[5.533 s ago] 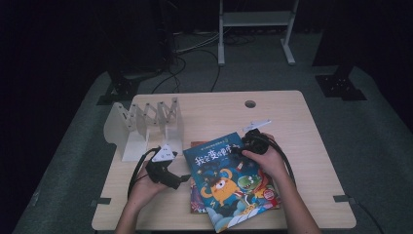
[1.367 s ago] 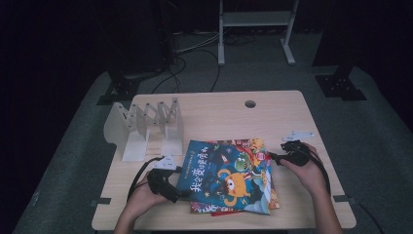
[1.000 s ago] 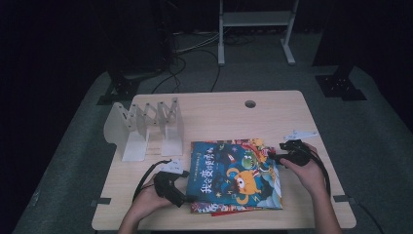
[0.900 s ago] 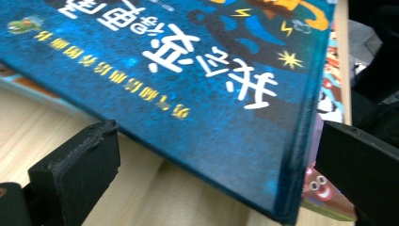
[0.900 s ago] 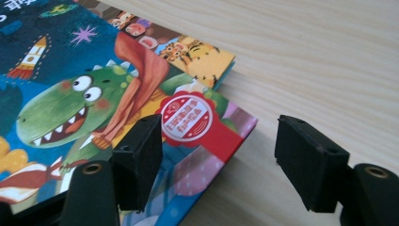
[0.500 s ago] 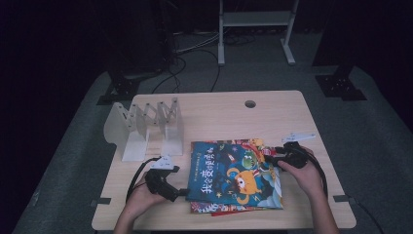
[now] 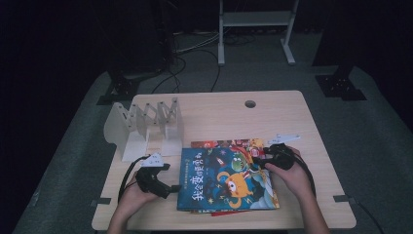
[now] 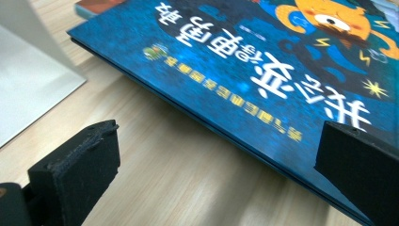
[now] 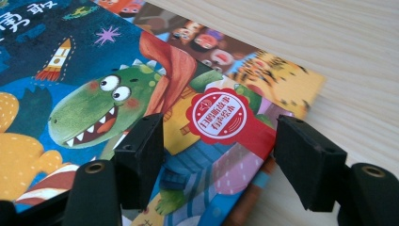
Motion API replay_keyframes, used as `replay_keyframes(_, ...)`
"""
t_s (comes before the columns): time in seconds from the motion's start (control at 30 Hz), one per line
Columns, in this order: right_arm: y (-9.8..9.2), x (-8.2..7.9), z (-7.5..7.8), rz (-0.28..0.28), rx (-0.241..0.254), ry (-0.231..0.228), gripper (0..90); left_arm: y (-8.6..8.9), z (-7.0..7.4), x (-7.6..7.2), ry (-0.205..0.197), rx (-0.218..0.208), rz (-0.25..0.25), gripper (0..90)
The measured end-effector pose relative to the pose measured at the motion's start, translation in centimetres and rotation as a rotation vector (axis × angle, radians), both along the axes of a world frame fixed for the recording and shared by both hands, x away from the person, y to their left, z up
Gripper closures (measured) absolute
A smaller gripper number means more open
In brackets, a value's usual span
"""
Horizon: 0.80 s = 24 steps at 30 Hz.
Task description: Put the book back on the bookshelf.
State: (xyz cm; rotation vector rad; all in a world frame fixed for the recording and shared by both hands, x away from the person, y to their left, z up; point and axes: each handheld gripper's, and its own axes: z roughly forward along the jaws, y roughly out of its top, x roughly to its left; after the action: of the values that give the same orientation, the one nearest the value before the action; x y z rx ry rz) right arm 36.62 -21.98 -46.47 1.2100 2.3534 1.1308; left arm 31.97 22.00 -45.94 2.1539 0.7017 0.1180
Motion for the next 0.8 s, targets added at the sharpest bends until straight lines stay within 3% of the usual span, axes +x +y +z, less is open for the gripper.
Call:
replay_keyframes(0.2, 1.6, 0.0, 0.2, 0.036, -0.015, -0.011, 33.9, 0.6, 0.1, -0.2, 0.002, 0.005, 0.017, 0.0)
replay_keyframes(0.3, 1.5, -0.2, 0.5, 0.046, -0.031, -0.031, 36.9, 0.8, 0.1, -0.4, 0.0, 0.004, 0.021, 0.0)
replay_keyframes(0.6, -2.0, -2.3, 0.7, 0.055, -0.044, -0.051, 36.7, 1.4, 0.0, -0.5, 0.003, -0.001, 0.037, 0.0)
replay_keyframes(0.8, -3.9, -4.2, 0.3, 0.1, -0.048, -0.058, 35.4, 1.3, -0.2, -0.4, 0.019, -0.004, 0.047, 0.0)
